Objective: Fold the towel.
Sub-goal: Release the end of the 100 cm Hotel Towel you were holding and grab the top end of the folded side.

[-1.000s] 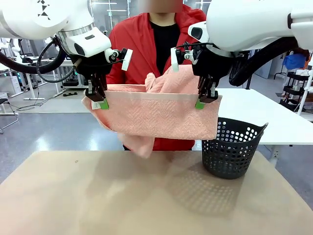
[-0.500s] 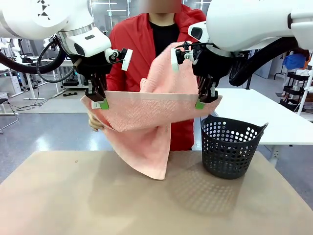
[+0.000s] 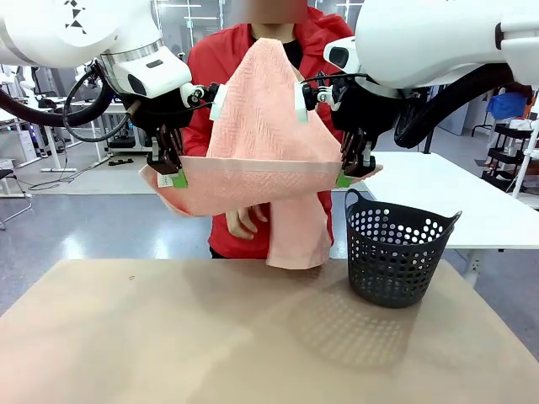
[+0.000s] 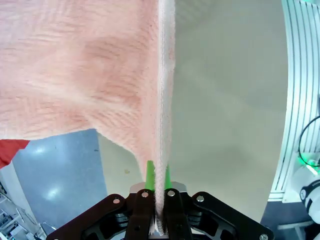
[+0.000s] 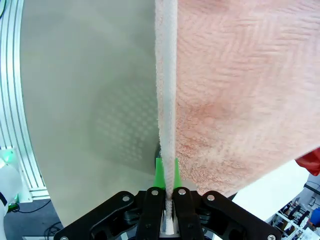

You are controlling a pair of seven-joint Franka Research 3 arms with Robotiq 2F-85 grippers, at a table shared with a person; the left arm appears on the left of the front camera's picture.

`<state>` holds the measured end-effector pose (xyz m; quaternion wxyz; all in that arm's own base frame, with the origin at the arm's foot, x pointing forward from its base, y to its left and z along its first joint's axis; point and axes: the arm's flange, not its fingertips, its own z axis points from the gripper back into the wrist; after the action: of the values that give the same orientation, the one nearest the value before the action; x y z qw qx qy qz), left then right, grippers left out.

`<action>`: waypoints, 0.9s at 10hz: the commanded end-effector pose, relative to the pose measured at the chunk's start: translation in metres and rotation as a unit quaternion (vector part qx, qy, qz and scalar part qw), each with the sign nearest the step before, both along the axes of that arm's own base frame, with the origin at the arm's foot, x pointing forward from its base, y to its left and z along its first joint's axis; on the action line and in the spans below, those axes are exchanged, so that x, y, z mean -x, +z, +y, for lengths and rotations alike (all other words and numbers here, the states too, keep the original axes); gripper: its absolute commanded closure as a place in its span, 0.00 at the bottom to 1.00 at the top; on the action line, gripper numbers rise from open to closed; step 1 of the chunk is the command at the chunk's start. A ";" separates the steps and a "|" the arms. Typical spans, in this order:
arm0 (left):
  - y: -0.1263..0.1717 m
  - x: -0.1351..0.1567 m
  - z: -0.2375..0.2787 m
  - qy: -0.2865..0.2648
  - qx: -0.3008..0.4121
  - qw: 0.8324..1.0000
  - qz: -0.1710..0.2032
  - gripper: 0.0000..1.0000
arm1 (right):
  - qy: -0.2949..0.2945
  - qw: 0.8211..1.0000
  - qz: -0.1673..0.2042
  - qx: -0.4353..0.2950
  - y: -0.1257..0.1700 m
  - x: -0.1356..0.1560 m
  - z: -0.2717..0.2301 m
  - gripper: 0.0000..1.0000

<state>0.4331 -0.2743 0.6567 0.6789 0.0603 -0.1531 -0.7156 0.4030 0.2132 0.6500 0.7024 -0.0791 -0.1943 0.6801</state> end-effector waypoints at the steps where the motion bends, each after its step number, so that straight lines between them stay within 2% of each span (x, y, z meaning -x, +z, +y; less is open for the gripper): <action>1: 0.002 -0.002 0.001 0.001 -0.006 1.000 -0.006 1.00 | -0.001 1.000 0.000 0.002 0.001 0.001 -0.001 1.00; 9: 0.002 -0.002 0.001 0.001 -0.006 1.000 -0.006 1.00 | -0.001 1.000 0.000 0.002 0.001 0.001 -0.001 1.00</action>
<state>0.4331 -0.2743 0.6567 0.6789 0.0604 -0.1531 -0.7156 0.4030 0.2132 0.6500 0.7024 -0.0791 -0.1943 0.6801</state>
